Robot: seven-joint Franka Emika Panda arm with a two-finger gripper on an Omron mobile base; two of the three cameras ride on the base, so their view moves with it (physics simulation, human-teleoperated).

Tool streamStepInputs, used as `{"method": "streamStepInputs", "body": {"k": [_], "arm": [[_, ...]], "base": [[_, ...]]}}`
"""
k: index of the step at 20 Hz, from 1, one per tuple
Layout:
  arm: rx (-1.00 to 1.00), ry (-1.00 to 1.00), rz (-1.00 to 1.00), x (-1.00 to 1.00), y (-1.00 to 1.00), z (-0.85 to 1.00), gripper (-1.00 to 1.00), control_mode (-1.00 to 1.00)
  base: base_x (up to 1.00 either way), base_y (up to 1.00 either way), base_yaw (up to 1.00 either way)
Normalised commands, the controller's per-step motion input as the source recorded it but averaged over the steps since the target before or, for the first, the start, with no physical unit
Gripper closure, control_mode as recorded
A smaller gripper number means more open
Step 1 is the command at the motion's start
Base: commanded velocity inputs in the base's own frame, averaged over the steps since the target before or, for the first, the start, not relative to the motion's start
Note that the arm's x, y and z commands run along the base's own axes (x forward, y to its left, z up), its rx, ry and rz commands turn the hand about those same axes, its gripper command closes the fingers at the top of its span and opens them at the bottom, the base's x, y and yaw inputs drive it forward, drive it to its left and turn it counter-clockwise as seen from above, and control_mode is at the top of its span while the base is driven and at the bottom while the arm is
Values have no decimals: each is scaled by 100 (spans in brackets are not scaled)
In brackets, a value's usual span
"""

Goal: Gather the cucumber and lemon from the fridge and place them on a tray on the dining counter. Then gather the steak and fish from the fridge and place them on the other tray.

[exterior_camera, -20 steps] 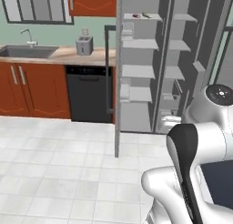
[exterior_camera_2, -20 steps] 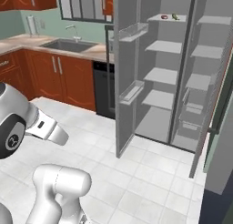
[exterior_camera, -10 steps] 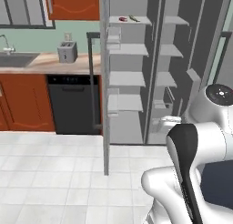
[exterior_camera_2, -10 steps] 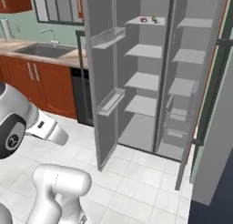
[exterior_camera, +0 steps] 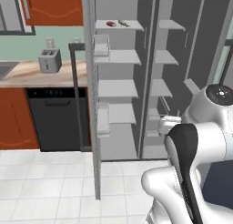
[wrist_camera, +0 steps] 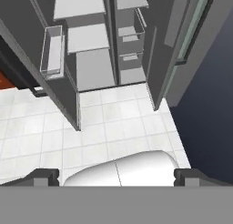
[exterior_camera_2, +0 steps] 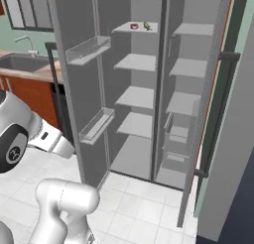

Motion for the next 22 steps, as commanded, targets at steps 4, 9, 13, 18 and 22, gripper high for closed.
{"method": "streamStepInputs", "body": {"k": [4, 9, 13, 18, 22], "arm": [[0, 0, 0, 0, 0, 0, -100, 100], [0, 0, 0, 0, 0, 0, -100, 100], [0, 0, 0, 0, 0, 0, -100, 100], [0, 0, 0, 0, 0, 0, -100, 100], [0, 0, 0, 0, 0, 0, -100, 100]], "base": [[70, -42, -17], [65, -44, -15], [70, -35, -13], [72, -22, -12], [68, -25, -9]]}}
